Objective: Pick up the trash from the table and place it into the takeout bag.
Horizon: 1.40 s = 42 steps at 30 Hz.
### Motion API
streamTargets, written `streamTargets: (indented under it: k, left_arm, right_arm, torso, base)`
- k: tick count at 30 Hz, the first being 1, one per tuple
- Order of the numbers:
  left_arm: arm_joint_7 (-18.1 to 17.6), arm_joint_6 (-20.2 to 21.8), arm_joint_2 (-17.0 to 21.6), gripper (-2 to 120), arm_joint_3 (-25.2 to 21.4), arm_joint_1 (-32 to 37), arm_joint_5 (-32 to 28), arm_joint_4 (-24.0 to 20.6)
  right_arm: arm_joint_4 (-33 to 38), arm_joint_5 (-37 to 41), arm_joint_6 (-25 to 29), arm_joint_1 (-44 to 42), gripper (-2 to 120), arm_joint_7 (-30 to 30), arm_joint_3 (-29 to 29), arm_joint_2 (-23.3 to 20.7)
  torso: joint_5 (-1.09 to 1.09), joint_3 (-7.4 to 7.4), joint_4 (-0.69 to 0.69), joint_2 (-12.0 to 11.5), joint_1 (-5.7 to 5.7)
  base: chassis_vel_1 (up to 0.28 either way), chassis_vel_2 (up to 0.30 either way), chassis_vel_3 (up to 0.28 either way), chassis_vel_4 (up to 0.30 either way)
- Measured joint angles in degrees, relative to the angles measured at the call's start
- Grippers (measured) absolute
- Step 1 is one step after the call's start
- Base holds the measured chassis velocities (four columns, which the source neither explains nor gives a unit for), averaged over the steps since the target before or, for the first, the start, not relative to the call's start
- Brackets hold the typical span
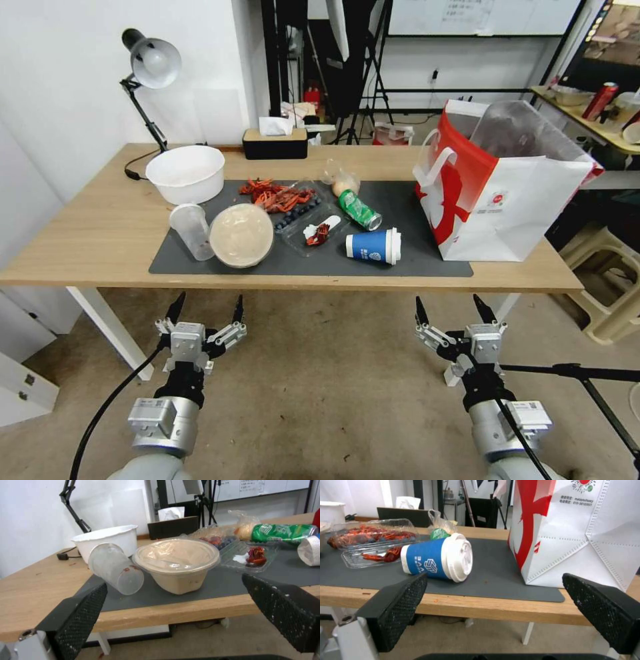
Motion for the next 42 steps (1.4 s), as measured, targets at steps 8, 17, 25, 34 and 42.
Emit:
streamTargets:
  k: [8,17,25,34,42]
  left_arm:
    - [0.0,0.0,0.0,100,0.0,0.0,0.0,0.0]
    - [0.0,0.0,0.0,100,0.0,0.0,0.0,0.0]
    - [0.2,2.5,-0.5,100,-0.3,-0.8,-1.7,-0.5]
    - [1.9,15.7,-3.7,100,-1.8,-5.8,-11.6,-3.4]
    - [2.8,14.8,-3.9,100,-1.8,-6.0,-12.4,-2.7]
  right_arm:
    - [0.0,0.0,0.0,0.0,100,0.0,0.0,0.0]
    - [0.0,0.0,0.0,0.0,100,0.0,0.0,0.0]
    - [0.3,1.5,-2.1,1.1,100,0.3,0.7,-0.1]
    - [3.4,11.6,-16.8,8.8,100,3.2,6.7,-1.2]
    - [1.9,19.4,-17.4,12.1,100,3.2,7.2,-4.2]
  torso:
    - [0.00,0.00,0.00,0.0,0.00]
    - [0.00,0.00,0.00,0.0,0.00]
    - [0.00,0.00,0.00,0.0,0.00]
    - [0.00,0.00,0.00,0.0,0.00]
    - [0.02,0.01,0.01,0.0,0.02]
  base:
    - [0.000,0.000,0.000,0.000]
    - [0.000,0.000,0.000,0.000]
    - [0.000,0.000,0.000,0.000]
    - [0.000,0.000,0.000,0.000]
    - [0.000,0.000,0.000,0.000]
